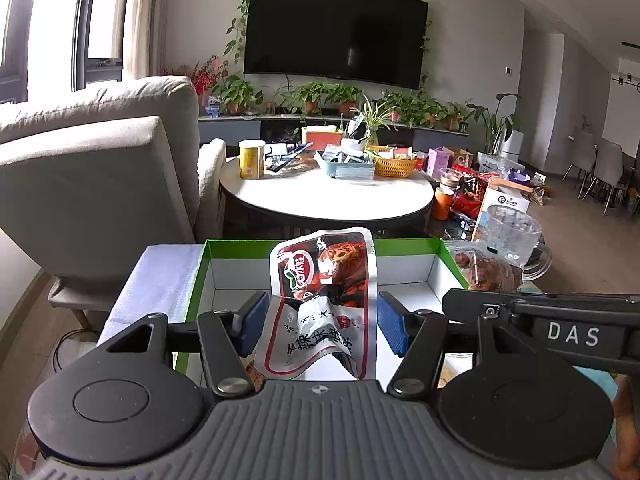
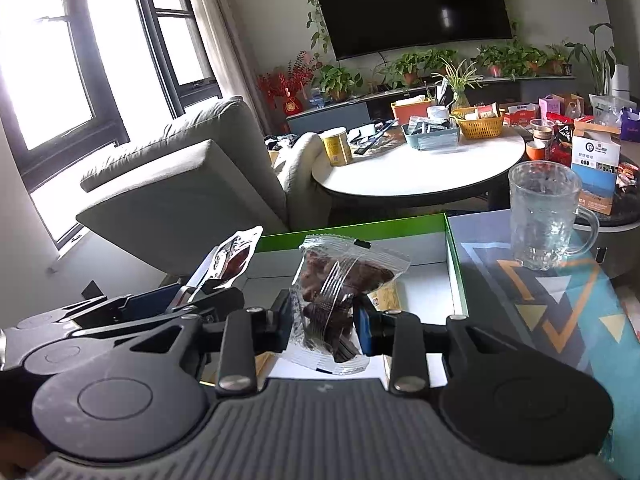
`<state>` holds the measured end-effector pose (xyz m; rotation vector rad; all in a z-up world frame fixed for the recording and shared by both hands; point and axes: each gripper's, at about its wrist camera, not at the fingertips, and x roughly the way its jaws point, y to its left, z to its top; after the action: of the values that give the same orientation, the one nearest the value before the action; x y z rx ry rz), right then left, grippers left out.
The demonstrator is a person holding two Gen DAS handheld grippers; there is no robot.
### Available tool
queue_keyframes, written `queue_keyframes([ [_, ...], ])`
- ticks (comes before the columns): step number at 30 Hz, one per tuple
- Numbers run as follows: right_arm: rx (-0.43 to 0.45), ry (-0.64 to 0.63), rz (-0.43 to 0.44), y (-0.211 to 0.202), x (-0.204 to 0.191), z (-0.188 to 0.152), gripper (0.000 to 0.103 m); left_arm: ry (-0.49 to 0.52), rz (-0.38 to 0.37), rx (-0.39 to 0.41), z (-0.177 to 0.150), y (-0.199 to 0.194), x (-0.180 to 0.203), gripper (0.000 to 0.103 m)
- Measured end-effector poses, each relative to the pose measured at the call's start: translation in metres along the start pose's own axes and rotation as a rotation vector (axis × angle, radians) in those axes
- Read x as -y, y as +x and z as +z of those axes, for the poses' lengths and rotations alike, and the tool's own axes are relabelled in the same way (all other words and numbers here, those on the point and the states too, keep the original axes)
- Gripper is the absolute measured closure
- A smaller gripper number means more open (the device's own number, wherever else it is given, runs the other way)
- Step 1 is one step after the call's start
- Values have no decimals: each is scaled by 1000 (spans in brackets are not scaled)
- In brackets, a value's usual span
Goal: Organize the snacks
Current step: 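Carry both packets into the green box and open both tools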
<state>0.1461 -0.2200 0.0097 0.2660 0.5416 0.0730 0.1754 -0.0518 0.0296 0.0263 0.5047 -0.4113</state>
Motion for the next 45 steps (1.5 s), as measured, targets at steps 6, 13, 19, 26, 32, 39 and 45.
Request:
queue_keyframes([
  [6,-13,7,-20,13,4,2,69,-17,12,-31,-3,16,-4,47],
  [13,-37,20,-69,27,11,-1,69,-29,19,-53,-7,24,-10,47],
  [19,-60,6,-97,38,11,-7,69,-24,18,-79,-11,29,-9,47],
  [26,-100,3,-99,41,11,-15,69,-23,16,-104,-17,28,-8,47],
  [32,-116,-5,-103,38,9,-21,67,-29,24,-117,-23,22,-9,47],
  [39,-118,3,-115,31,7,-28,66,-35,38,-124,-29,10,-10,47],
  [45,-95,-13,-125,17,5,-30,66,-24,44,-109,-31,-3,-8,47],
])
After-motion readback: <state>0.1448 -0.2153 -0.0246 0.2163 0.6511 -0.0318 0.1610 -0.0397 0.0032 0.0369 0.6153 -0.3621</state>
